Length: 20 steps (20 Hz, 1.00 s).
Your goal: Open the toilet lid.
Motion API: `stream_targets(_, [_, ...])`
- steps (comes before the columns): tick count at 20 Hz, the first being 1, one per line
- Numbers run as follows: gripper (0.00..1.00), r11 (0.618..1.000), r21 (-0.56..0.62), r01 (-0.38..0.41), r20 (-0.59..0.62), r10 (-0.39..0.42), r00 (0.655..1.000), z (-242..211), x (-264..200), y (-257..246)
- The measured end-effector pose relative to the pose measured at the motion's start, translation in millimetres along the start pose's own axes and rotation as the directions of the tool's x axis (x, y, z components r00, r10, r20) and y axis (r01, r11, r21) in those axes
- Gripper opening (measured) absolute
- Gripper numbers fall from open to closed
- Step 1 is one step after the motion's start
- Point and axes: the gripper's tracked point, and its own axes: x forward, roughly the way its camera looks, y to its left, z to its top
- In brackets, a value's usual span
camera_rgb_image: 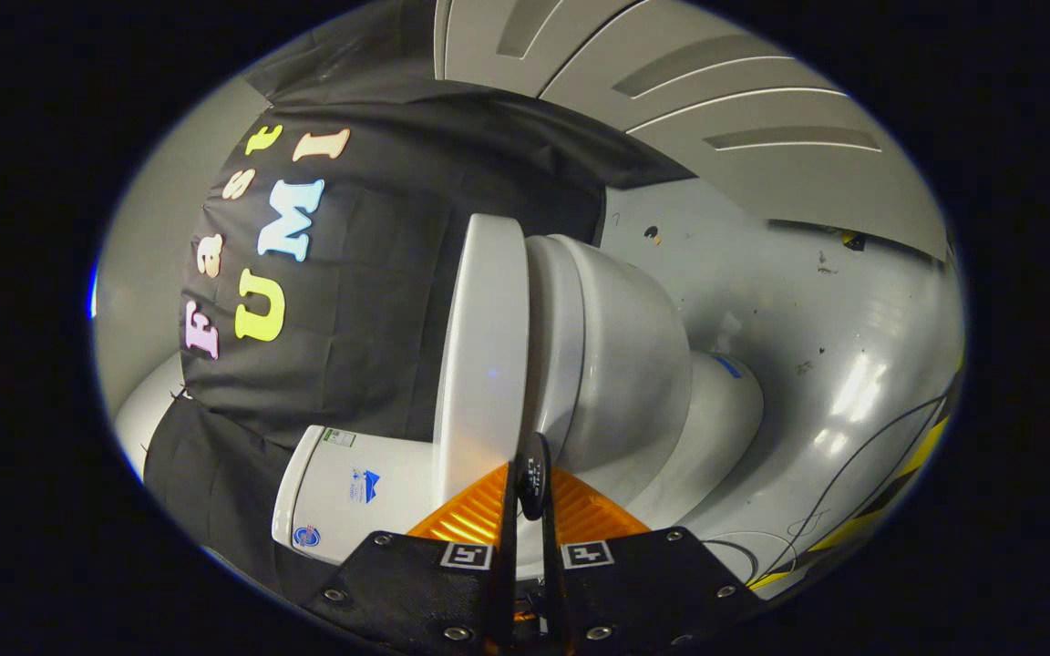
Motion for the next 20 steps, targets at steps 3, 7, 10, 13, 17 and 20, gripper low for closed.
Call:
stream_targets(3, [0.14, 0.998, 0.060, -0.009, 0.007, 0.009, 1.000, 1, -2, -2])
stream_targets(7, [0.14, 0.999, 0.048, 0.009, 0.045, -0.011, 0.999, 7, -4, -3])
stream_targets(10, [0.12, 0.999, 0.032, 0.020, 0.057, -0.022, 0.998, 11, -6, -6])
stream_targets(13, [0.13, 0.998, 0.066, 0.001, 0.073, -0.005, 0.997, 17, -5, -2])
stream_targets(17, [0.00, 0.990, -0.095, 0.102, 0.093, -0.093, 0.991, 9, 0, 6])
stream_targets(20, [0.00, 0.971, -0.190, 0.147, 0.111, -0.127, 0.986, 16, -7, 9])
